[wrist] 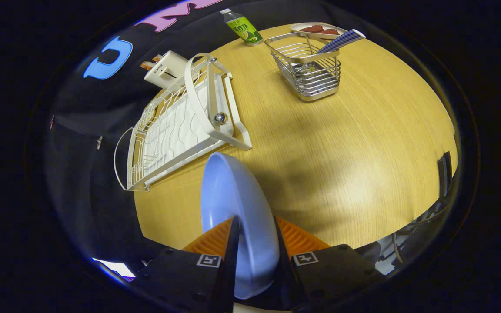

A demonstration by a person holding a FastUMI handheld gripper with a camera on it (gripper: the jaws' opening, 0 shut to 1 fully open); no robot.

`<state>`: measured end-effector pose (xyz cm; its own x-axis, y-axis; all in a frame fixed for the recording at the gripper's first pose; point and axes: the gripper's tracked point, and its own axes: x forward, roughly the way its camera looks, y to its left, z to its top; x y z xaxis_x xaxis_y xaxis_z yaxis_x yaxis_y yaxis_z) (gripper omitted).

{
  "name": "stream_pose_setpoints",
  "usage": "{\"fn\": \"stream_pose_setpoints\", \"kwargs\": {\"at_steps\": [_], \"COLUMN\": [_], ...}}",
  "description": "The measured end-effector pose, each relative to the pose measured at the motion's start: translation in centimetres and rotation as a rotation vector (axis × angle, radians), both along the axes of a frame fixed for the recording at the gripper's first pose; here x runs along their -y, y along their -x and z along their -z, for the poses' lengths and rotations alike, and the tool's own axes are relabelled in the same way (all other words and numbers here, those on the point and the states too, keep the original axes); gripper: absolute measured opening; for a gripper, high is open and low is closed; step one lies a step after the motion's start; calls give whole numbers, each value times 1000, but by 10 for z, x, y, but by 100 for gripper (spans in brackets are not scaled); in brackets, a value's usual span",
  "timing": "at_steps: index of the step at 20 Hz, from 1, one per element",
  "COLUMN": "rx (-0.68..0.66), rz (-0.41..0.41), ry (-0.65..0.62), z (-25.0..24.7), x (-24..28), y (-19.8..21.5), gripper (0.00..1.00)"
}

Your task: Take the plate from the dish rack, then take the spoon from the basket and place it into the plate.

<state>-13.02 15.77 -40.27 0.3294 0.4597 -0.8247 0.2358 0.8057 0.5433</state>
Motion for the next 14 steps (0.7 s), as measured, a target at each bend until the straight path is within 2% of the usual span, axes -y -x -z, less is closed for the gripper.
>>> {"fn": "stream_pose_setpoints", "kwargs": {"at_steps": [2,6,9,12,14], "rx": [-2,43,191,415,559], "rz": [15,22,-35,-94,-114], "ry": [11,12,36,42,91], "z": [3,-10,-47,-105,-135], "x": [7,19,29,41,61], "y": [0,-7,-25,-57,-87], "gripper": [52,52,52,52,52]}}
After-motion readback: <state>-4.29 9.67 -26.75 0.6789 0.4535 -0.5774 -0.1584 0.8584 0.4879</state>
